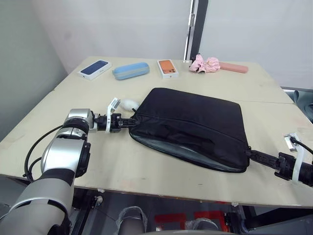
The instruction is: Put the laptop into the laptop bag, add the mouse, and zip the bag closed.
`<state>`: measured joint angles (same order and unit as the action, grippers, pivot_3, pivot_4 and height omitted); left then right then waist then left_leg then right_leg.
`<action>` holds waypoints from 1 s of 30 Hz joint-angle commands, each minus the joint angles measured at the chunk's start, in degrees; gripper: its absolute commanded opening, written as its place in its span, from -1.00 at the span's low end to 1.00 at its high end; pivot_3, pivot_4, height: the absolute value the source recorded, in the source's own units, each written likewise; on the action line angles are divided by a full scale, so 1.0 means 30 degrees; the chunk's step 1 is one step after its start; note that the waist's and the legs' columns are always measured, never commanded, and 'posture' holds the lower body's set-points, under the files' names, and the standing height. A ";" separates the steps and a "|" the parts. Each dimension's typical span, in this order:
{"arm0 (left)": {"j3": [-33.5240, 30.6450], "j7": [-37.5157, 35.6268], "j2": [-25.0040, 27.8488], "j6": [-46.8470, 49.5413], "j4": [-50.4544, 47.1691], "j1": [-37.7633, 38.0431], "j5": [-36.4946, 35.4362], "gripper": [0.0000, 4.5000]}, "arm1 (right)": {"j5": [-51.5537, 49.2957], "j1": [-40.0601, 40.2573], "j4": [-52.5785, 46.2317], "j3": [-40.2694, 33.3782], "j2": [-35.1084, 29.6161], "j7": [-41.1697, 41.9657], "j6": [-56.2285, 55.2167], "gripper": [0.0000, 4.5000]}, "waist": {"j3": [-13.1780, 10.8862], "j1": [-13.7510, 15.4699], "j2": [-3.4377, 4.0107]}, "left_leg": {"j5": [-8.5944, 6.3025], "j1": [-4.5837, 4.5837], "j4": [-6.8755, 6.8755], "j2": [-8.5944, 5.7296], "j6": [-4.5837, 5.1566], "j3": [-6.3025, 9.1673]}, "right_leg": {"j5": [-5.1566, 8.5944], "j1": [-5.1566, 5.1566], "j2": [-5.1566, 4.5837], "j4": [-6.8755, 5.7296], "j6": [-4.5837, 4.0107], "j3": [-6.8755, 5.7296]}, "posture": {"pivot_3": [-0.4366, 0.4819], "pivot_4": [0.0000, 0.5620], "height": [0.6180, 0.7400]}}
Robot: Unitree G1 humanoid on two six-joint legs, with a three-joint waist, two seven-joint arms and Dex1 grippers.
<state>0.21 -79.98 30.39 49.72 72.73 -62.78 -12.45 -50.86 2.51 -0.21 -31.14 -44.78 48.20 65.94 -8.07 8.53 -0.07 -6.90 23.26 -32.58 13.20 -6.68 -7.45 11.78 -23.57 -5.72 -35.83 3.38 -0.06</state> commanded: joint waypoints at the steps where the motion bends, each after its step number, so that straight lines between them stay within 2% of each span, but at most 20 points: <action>1: -0.0369 -0.0693 0.0357 -0.0071 -0.0522 -0.0364 0.0087 -0.99 | 0.0574 -0.0580 0.0859 0.1282 0.0279 0.0059 -0.0355 1.00 | 0.0000 -0.0040 -0.0001 | 0.0000 0.0000 0.0003 0.0000 0.0001 -0.0001 | 0.0000 0.0001 0.0001 0.0005 -0.0001 -0.0001 | -0.05 -0.47 1.00; 5: -0.0508 -0.0910 0.0304 0.0042 -0.0688 -0.0388 0.0129 -0.99 | 0.1298 -0.0983 0.1776 0.2568 0.0902 0.0099 -0.0895 1.00 | 0.0020 -0.0074 -0.0034 | 0.0000 -0.0031 0.0002 0.0008 0.0000 0.0014 | -0.0003 0.0056 0.0007 0.0019 -0.0005 -0.0017 | -0.05 -0.47 1.00; 8: -0.0452 -0.1153 0.0329 0.0148 -0.0835 -0.0360 0.0170 -1.00 | 0.0742 -0.1517 0.1838 0.2047 0.1218 0.0239 -0.0929 0.63 | 0.0014 -0.0096 -0.0056 | -0.0002 -0.0114 -0.0001 0.0010 -0.0003 0.0018 | -0.0010 0.0147 0.0000 0.0028 -0.0018 -0.0021 | -0.05 -0.47 1.00; 15: -0.0184 -0.2067 0.0916 0.0685 -0.1776 0.0101 0.0179 -1.00 | 0.0039 -0.2317 0.0888 0.2411 0.1482 0.0385 -0.0237 -0.42 | 0.0006 -0.0204 -0.0048 | -0.0001 -0.0100 0.0049 0.0014 -0.0004 0.0014 | -0.0014 0.0144 0.0014 0.0090 -0.0025 -0.0038 | -0.05 -0.47 1.00; 17: -0.0096 -0.2587 0.1231 0.1227 -0.2601 0.0554 -0.0014 -1.00 | -0.0026 -0.2596 0.0086 0.2878 0.1742 0.0204 -0.0084 -0.77 | 0.0005 -0.0269 -0.0046 | 0.0000 -0.0100 0.0100 0.0021 -0.0005 0.0011 | -0.0014 0.0140 0.0024 0.0123 -0.0025 -0.0048 | -0.05 -0.47 1.00; 19: -0.0041 -0.3107 0.1599 0.1932 -0.3642 0.1184 -0.0325 -1.00 | 0.0283 -0.3121 -0.0349 0.3542 0.2010 -0.0207 -0.0119 -0.99 | 0.0001 -0.0408 -0.0039 | 0.0001 -0.0104 0.0141 0.0030 -0.0008 0.0005 | -0.0011 0.0138 0.0034 0.0154 -0.0029 -0.0053 | -0.05 -0.47 1.00; 21: -0.0004 -0.3257 0.1808 0.2492 -0.4812 0.1868 -0.0581 -1.00 | 0.0565 -0.3619 -0.0461 0.3931 0.2143 -0.0576 -0.0125 -0.99 | -0.0001 -0.0506 -0.0037 | 0.0003 -0.0099 0.0162 0.0038 -0.0014 0.0003 | -0.0010 0.0133 0.0042 0.0177 -0.0031 -0.0060 | -0.05 -0.47 1.00; 26: 0.0526 -0.3603 0.2911 0.4036 -1.0614 0.5564 -0.1726 -1.00 | 0.1457 -0.6769 -0.0925 0.6195 0.1843 -0.1257 0.0559 -0.99 | -0.0013 -0.0974 -0.0017 | 0.0003 -0.0104 0.0191 0.0033 -0.0031 -0.0005 | -0.0008 0.0130 0.0033 0.0189 -0.0036 -0.0059 | -0.05 -0.47 1.00; 30: 0.0173 -0.2945 0.3421 0.5454 -1.4128 0.7383 -0.2950 -1.00 | 0.3200 -0.9406 0.0440 0.7873 0.1428 -0.1517 0.0599 -0.99 | -0.0024 -0.0964 0.0000 | 0.0005 -0.0111 0.0208 0.0039 -0.0059 0.0000 | -0.0007 0.0124 0.0039 0.0186 -0.0034 -0.0061 | -0.05 -0.47 1.00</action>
<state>-0.11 -86.43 42.78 64.53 37.48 -40.80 -15.90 -40.68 -22.24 2.29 -11.07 -41.56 42.29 68.20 -8.14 5.64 -0.07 -6.89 22.94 -31.96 13.30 -6.86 -7.46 11.76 -23.21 -5.62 -35.26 3.28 -0.23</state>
